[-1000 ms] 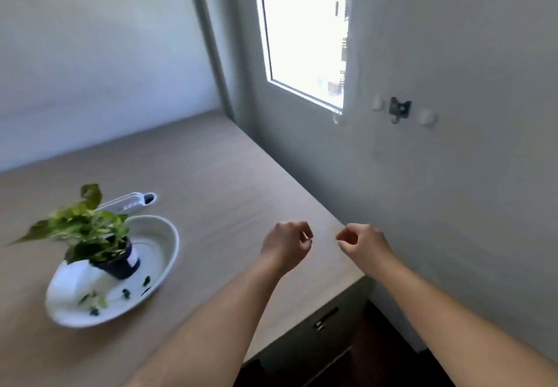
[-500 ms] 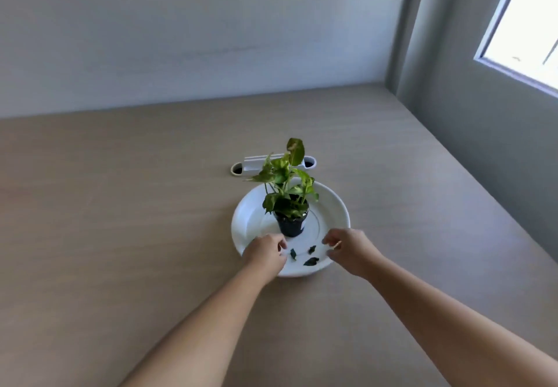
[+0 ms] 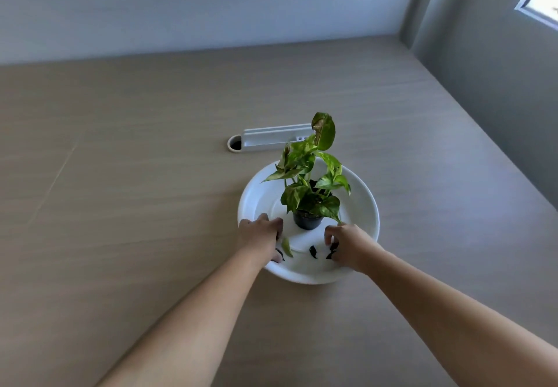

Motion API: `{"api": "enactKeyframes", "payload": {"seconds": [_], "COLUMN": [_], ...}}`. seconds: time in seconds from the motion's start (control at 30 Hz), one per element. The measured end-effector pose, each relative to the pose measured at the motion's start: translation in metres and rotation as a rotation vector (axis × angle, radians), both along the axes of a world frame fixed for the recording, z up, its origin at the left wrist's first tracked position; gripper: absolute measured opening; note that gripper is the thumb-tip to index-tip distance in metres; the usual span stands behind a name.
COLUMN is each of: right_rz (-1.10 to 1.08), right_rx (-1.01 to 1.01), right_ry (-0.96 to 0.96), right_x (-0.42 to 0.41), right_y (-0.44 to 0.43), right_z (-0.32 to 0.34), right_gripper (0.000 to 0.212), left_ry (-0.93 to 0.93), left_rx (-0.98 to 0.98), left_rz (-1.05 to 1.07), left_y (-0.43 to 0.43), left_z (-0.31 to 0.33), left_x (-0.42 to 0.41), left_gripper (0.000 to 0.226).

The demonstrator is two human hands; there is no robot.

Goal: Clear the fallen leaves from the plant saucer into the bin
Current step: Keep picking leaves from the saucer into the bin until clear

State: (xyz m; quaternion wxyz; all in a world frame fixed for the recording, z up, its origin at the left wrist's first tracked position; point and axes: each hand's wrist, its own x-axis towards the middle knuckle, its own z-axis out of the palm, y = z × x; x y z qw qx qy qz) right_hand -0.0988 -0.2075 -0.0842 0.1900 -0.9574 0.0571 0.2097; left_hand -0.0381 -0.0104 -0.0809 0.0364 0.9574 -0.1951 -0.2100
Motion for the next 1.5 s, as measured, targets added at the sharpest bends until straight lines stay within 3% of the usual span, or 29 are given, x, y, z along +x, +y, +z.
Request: {"api": "enactKeyframes", "payload": {"seconds": [0.13,0.37,0.57,0.7,0.8,0.9,1.07,1.27,1.4,1.5], "right_rz": [0.025,-0.055,-0.100,0.000,-0.001,-0.022,-0.105,-0.464,-0.541,-0.555], "right_rx": [0.021,0.063,0.199,0.212,0.187,0.156,0.199,0.352,0.413,0.421], "right_ry": [-0.056,-0.056,-0.132,-0.101,-0.097,-0.118,-0.177,-0.279,-0.311,-0.344], "right_x": [0.003,-0.001,-0.008,-0.006,-0.005,-0.005,-0.009,-0.013,-0.028,-0.049], "right_y": [-0.003,-0.002,0.006,0.019,0.026,0.029,0.029,0.008,-0.009,-0.027], "right_z": [-0.003,-0.009,0.000,0.001,-0.003,-0.006,-0.010,0.006,0.023,0.032], "right_gripper": [0.016,0.022,0.025,0.046,0.048,0.034,0.022,0.016,0.016,0.017], "left_ry": [0.063,0.089,0.088,0.151,0.127,0.106,0.069,-0.018,-0.021,-0.017], "left_rx": [-0.143,-0.316,-0.389,-0.339,-0.325,-0.357,-0.466,-0.730,-0.728,-0.709], "left_rz": [0.027,0.135,0.178,0.060,0.043,0.072,0.153,0.531,0.532,0.465], "left_y": [0.000,-0.005,0.002,-0.001,-0.005,-0.005,0.000,0.031,0.027,-0.004], "left_z": [0.000,-0.005,0.003,-0.001,-0.001,-0.002,-0.002,0.023,0.037,0.041], "left_x": [0.003,-0.001,-0.002,-0.004,-0.006,-0.006,-0.009,-0.009,-0.023,-0.044], "left_gripper": [0.040,0.010,0.022,0.045,0.032,0.016,0.012,0.009,0.022,0.013]}}
